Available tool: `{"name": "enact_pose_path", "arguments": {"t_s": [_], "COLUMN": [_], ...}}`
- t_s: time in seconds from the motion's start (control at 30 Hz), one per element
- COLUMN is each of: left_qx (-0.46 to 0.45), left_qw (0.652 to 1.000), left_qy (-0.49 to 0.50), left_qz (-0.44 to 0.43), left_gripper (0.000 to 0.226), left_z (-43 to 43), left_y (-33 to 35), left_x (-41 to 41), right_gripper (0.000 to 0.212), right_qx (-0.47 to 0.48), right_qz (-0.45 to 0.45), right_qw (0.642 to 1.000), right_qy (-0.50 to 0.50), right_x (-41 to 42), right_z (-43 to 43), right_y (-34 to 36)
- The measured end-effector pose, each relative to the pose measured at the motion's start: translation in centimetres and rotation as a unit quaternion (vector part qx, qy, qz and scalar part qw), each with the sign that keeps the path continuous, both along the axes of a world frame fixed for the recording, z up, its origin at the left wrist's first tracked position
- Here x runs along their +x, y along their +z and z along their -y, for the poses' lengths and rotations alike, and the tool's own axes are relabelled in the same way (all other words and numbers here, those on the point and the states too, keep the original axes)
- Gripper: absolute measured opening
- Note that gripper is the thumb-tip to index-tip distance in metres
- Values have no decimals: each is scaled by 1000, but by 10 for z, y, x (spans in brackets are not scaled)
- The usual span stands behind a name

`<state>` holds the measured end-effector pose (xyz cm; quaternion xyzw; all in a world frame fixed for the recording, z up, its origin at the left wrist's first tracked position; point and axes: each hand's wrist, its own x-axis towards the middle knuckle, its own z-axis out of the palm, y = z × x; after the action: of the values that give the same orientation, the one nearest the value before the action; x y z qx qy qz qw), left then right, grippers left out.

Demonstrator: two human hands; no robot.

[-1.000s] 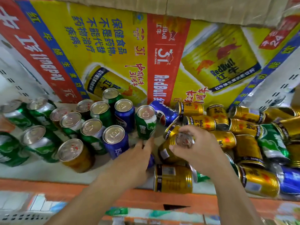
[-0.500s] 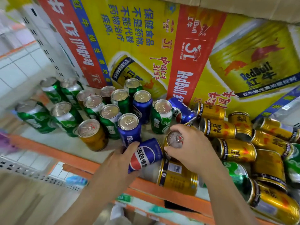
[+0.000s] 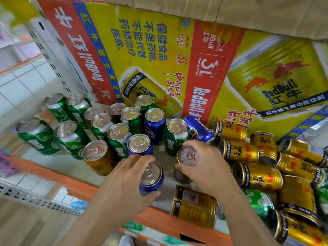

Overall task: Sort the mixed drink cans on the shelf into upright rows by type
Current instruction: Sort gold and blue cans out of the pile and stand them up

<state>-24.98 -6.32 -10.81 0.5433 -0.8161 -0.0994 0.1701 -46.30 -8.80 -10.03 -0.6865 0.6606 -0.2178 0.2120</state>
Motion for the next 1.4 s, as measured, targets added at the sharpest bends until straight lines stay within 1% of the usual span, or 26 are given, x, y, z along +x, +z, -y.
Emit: {"name": "enact_pose_path", "arguments": {"t_s": [0.13, 0.17, 0.27, 0.3, 0.33, 0.37, 0.43, 0.47, 0.53, 0.57, 0.67, 0.77, 0.9, 1.03, 1.13, 1.27, 1.33, 1.4], "left_qx": [5, 4, -19, -31, -47, -64, -84, -78, -57, -51, -45, -62, -79, -66, -69, -68, -59, -37], "left_qw": [1000, 999, 998, 998, 997, 997, 995, 996, 998, 998, 998, 997, 995, 994, 993, 991, 988, 986], "left_qy": [-19, -26, -42, -45, -47, -47, -43, -38, -32, -31, -35, -39, -62, -83, -96, -116, -139, -164], "left_qz": [-19, -25, -33, -31, -24, -10, 22, 29, 24, 18, 2, -3, 5, 1, -21, -25, -20, -20], "left_gripper": [73, 72, 64, 64, 64, 66, 71, 73, 76, 76, 71, 64, 61, 58, 45, 43, 40, 40], "left_z": [3, 3, 7, 7, 8, 8, 7, 6, 4, 2, 2, 4, 8, 13, 14, 16, 18, 21], "left_y": [-4, -5, -11, -12, -12, -11, -8, -7, -7, -9, -13, -10, -6, -3, 4, 14, 17, 22], "left_x": [-2, -1, -1, -2, -2, -3, -3, -2, 0, 2, 4, 6, 9, 10, 5, -7, -14, -18], "right_gripper": [51, 46, 21, 20, 22, 23, 32, 40, 52, 55, 64, 69, 80, 70, 66, 65, 66, 66], "right_qx": [4, 2, -17, -7, 28, 86, 207, 246, 286, 298, 297, 262, 214, 173, 140, 92, 97, 133], "right_qz": [22, 28, 15, 8, -2, -22, -90, -127, -181, -190, -192, -141, -25, 83, 173, 255, 290, 328], "right_qw": [1000, 1000, 1000, 1000, 999, 995, 969, 953, 931, 926, 924, 946, 970, 977, 972, 962, 952, 935], "right_qy": [8, 7, -9, -3, 15, 45, 104, 122, 136, 137, 143, 132, 111, 90, 73, 41, 29, 14], "right_x": [-4, -5, -14, -18, -20, -20, -17, -13, -7, -4, 4, 7, -3, -12, -15, -17, -19, -22], "right_z": [4, 4, 2, 1, -1, -3, -9, -12, -19, -22, -28, -31, -37, -45, -52, -56, -57, -58], "right_y": [0, 1, 13, 20, 27, 33, 39, 39, 32, 27, 4, -14, -17, -11, -6, -5, -5, -5]}}
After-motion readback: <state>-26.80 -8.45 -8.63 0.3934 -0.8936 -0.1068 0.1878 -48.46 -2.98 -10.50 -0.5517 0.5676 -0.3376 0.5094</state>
